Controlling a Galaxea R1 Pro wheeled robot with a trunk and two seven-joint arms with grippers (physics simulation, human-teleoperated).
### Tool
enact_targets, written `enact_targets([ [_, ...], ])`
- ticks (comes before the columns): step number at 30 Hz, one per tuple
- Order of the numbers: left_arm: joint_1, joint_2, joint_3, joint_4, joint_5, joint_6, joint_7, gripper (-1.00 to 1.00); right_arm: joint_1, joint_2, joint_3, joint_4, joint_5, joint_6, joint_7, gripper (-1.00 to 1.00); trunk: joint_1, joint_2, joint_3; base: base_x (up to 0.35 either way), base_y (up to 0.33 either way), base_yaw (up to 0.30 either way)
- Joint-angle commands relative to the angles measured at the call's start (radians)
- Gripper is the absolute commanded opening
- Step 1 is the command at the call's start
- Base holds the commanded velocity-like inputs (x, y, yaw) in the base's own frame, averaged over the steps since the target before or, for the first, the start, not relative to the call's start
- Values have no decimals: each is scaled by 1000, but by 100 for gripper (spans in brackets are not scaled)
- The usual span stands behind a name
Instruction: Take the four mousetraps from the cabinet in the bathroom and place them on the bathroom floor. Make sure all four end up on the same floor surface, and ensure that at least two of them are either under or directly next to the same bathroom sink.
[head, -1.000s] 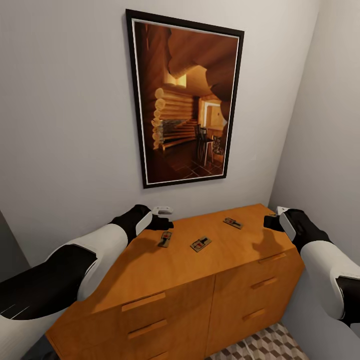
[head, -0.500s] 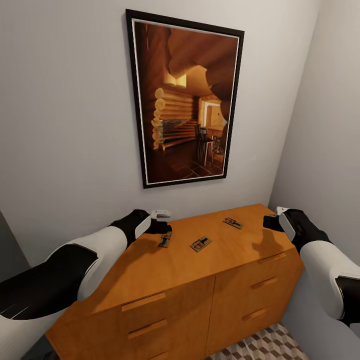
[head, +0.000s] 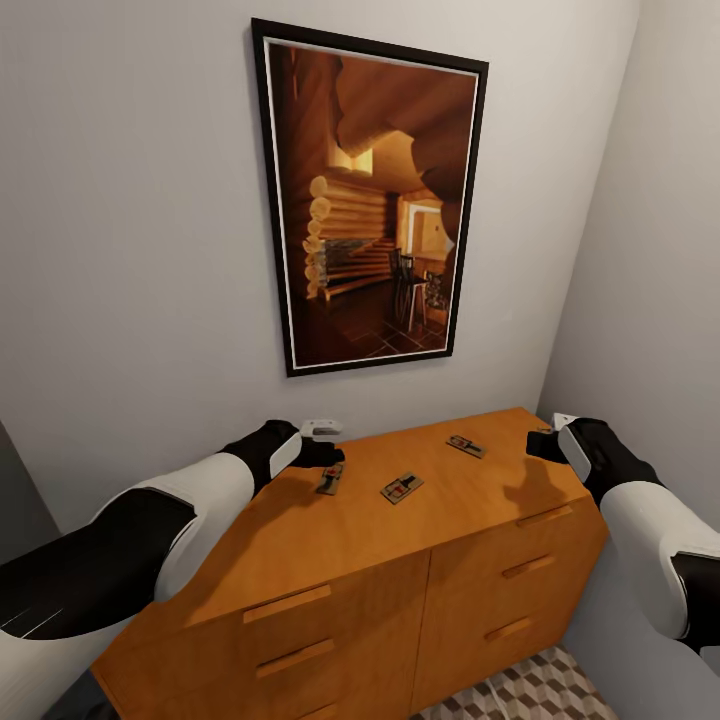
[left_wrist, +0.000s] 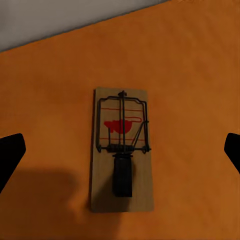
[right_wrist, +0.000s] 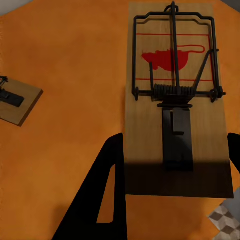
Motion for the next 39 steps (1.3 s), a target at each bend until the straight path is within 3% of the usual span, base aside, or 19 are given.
enact_targets([
  [1,-1,0,-8,0,7,3,-2,100,0,0,-1,-2,-12,4,-8,-100,0,-1,-1,0,0,0],
  [5,-1,0,-8,0,8,3,-2,100,0,-1,-1,-2,-9,4,-7,-100,0,-1,-1,0,0,0],
  [14,0,0,-7,23,11,-12,-2,100,0,0,-3,16,54,-13,-3,-100,0,-1,-1,0,0,0],
  [24,19,0,-7,31,43,-68,-3,100,0,-1,-4,36,59,-30,-1,-100,0,-1,-1,0,0,0],
  [39,34,0,-7,33,49,-79,-2,100,0,-2,-4,37,59,-31,0,-100,0,-1,-1,0,0,0],
])
